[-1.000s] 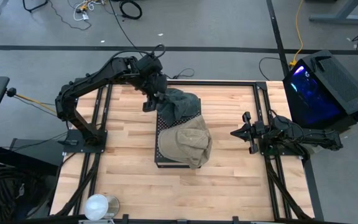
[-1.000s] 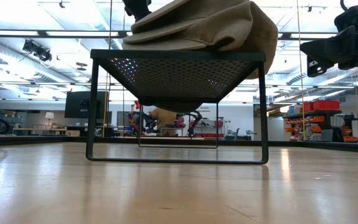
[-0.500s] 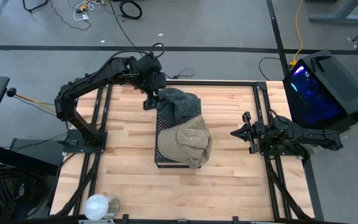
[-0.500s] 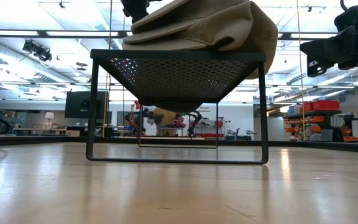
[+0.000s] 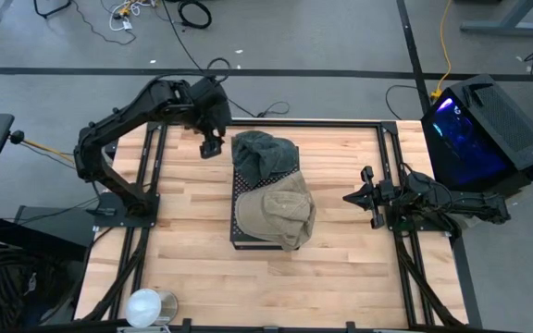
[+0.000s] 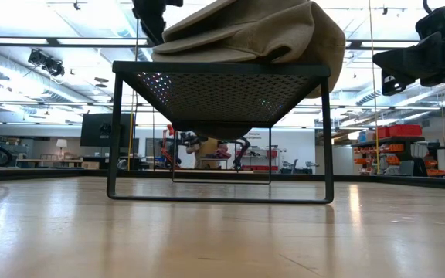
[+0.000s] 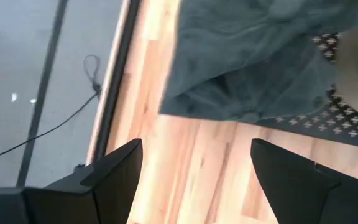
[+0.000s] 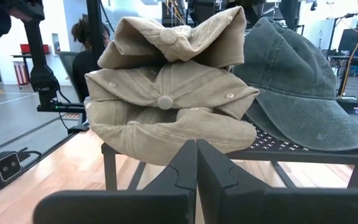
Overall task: Pick & Place hat
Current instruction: Stack the gray cap on top of the other gray cap on the shelf
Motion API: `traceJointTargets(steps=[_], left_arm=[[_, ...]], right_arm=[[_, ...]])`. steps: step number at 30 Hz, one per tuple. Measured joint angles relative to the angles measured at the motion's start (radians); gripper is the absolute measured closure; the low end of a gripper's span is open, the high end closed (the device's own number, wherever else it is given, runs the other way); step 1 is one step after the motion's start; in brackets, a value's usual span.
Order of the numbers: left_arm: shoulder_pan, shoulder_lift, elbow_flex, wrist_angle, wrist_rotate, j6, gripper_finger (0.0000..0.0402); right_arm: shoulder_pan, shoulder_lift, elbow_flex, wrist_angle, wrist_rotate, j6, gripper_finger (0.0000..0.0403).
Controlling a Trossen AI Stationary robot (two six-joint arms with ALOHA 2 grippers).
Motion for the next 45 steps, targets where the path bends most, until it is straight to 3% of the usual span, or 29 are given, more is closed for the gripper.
traceJointTargets(steps=[7, 11, 24, 29, 45], left_arm=[[0.073, -0.024, 0.002, 0.039, -0.077, -0.008, 0.0101], [0.131, -0.022, 0.002, 0.063, -0.078, 0.000, 0.0128], [0.233, 0.049, 0.000, 0.238, -0.025, 0.055, 0.0315], [0.248, 0.093, 0.001, 0.259, 0.065, 0.079, 0.0387], [0.280, 0.259, 0.001, 0.360, 0.213, 0.115, 0.0398]], right_arm=[[0.000, 0.000, 0.000, 0.000, 0.000, 0.000, 0.0396], [0.000, 0.000, 0.000, 0.000, 0.000, 0.000, 0.0396], [0.000, 0.000, 0.000, 0.000, 0.000, 0.000, 0.0396], [0.000, 0.000, 0.000, 0.000, 0.000, 0.000, 0.0396], [0.000, 0.000, 0.000, 0.000, 0.000, 0.000, 0.0396]])
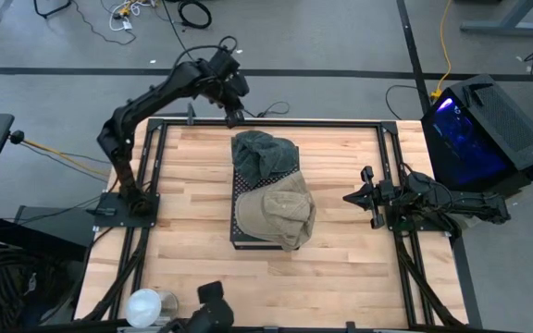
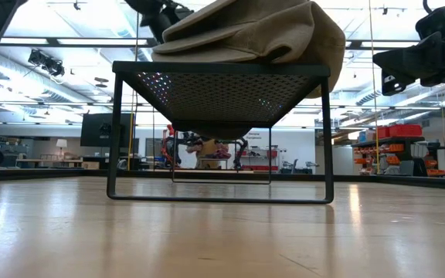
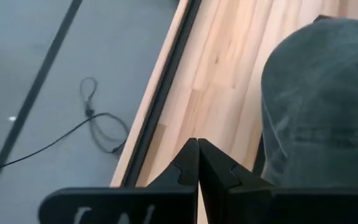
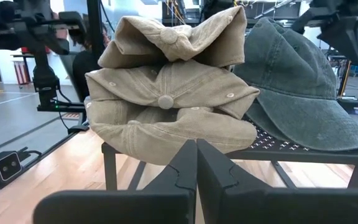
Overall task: Pick & Place hat
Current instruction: Stack the gray cap on top of the other gray cap on the shelf
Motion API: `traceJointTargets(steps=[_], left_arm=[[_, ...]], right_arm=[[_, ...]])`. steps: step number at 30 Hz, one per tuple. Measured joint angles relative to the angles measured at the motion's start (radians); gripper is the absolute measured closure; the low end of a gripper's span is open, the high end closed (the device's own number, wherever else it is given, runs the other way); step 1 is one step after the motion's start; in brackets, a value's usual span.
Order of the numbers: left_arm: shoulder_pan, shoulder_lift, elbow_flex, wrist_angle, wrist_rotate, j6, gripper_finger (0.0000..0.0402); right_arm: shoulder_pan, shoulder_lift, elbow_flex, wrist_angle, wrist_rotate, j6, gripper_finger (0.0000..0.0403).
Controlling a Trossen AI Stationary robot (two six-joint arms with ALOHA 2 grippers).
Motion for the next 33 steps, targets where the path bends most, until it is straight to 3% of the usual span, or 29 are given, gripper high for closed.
traceJointTargets(steps=[12, 33], left_arm=[[0.029, 0.093, 0.000, 0.026, 0.231, -0.030, 0.0400], [-0.050, 0.142, -0.016, 0.041, 0.245, -0.036, 0.0401]], right_arm=[[0.000, 0.000, 0.000, 0.000, 0.000, 0.000, 0.0396], [0.000, 0.000, 0.000, 0.000, 0.000, 0.000, 0.0396]])
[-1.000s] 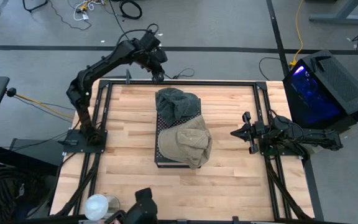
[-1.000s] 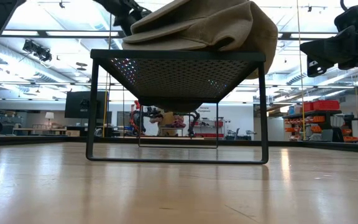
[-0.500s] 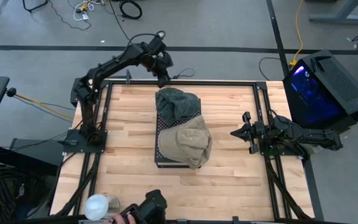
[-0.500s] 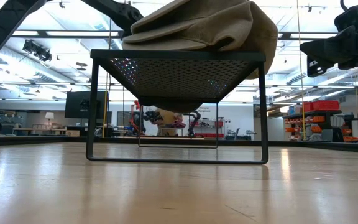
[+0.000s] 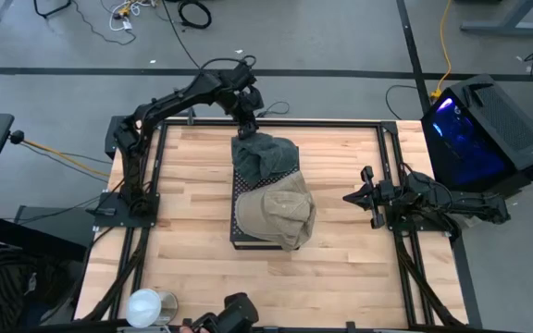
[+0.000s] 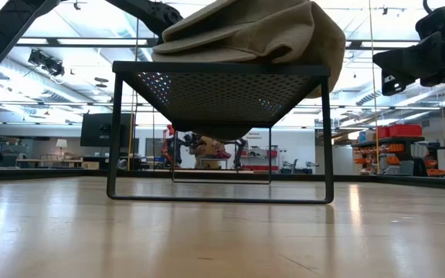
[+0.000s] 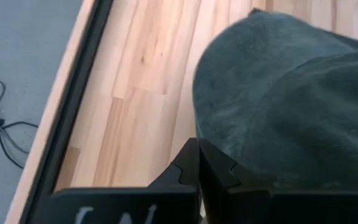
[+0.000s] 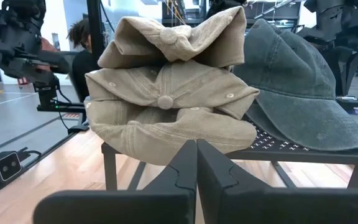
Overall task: Pick & Place hat
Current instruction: Stack the gray cap on top of the other gray cap on the shelf
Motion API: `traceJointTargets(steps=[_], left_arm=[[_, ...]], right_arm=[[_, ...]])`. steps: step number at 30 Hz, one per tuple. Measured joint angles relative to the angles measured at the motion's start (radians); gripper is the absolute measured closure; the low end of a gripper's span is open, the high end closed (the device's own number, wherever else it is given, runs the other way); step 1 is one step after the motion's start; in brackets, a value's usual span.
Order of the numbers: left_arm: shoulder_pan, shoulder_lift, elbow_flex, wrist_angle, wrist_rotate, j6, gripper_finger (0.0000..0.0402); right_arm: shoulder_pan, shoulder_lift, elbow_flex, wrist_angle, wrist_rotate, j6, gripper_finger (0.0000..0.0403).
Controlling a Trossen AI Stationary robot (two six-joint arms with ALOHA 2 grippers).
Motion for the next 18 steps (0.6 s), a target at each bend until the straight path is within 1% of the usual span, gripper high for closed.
traceJointTargets(steps=[3, 6, 9, 12, 18], left_arm=[[-0.004, 0.000, -0.023, 0.017, -0.026, -0.004, 0.0401], [-0.009, 0.000, -0.031, 0.035, -0.090, -0.007, 0.0401], [-0.012, 0.000, -0.031, 0.076, -0.121, -0.025, 0.0401], [-0.014, 0.000, -0.031, 0.099, -0.120, -0.050, 0.0401], [-0.028, 0.000, -0.031, 0.097, -0.102, -0.052, 0.0401]], right_arm=[[0.000, 0.000, 0.000, 0.000, 0.000, 0.000, 0.0396], [0.000, 0.000, 0.000, 0.000, 0.000, 0.000, 0.0396], [0.000, 0.000, 0.000, 0.000, 0.000, 0.000, 0.0396], [0.000, 0.000, 0.000, 0.000, 0.000, 0.000, 0.0396], [0.000, 0.000, 0.000, 0.000, 0.000, 0.000, 0.0396]])
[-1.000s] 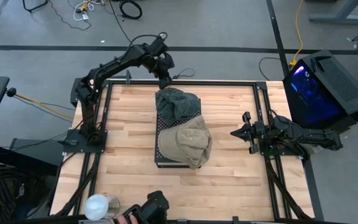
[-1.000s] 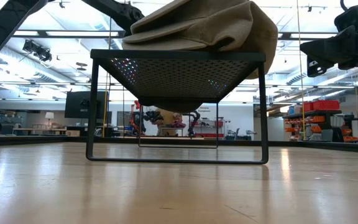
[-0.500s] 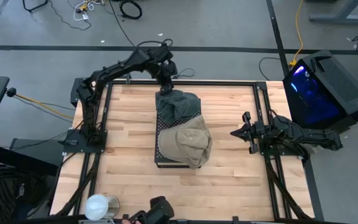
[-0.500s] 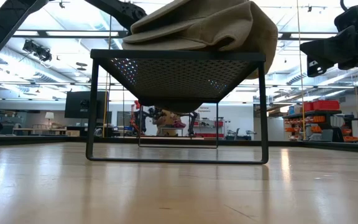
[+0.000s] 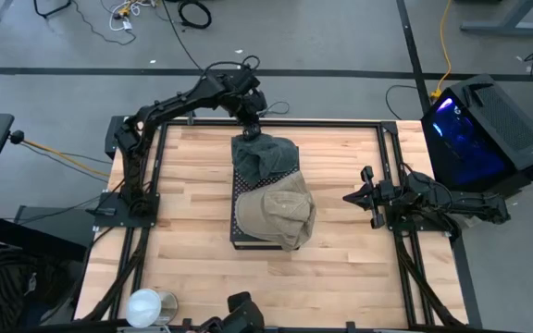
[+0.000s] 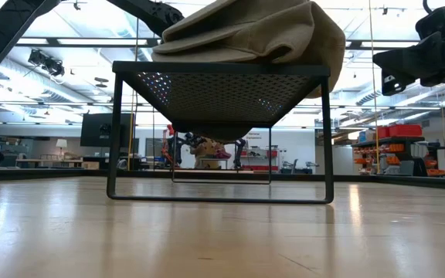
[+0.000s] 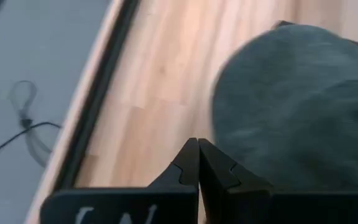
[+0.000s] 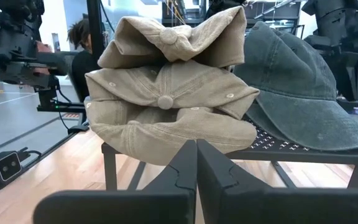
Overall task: Pick & Place hat
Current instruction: Stack the gray cap on top of the other gray cap on the shelf
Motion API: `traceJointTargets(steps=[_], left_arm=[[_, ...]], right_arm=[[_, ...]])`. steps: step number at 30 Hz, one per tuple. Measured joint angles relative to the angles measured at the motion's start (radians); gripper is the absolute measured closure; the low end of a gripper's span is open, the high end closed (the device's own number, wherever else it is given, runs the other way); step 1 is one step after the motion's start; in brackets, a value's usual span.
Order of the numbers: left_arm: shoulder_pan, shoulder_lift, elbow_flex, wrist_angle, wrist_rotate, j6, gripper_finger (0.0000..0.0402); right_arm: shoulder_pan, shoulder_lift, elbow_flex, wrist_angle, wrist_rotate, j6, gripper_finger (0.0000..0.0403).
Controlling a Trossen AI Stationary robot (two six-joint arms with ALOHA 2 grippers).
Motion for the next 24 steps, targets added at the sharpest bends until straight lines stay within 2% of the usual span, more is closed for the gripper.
traceJointTargets(steps=[4, 9, 24], left_arm=[[-0.006, 0.015, 0.000, -0.021, 0.070, -0.012, 0.0401], [-0.018, 0.034, -0.001, -0.061, 0.080, -0.018, 0.0401], [-0.023, 0.032, 0.000, -0.068, 0.265, -0.078, 0.0401]], right_arm=[[0.000, 0.000, 0.000, 0.000, 0.000, 0.000, 0.0396], [0.000, 0.000, 0.000, 0.000, 0.001, 0.000, 0.0396], [0.000, 0.000, 0.000, 0.000, 0.000, 0.000, 0.0396]])
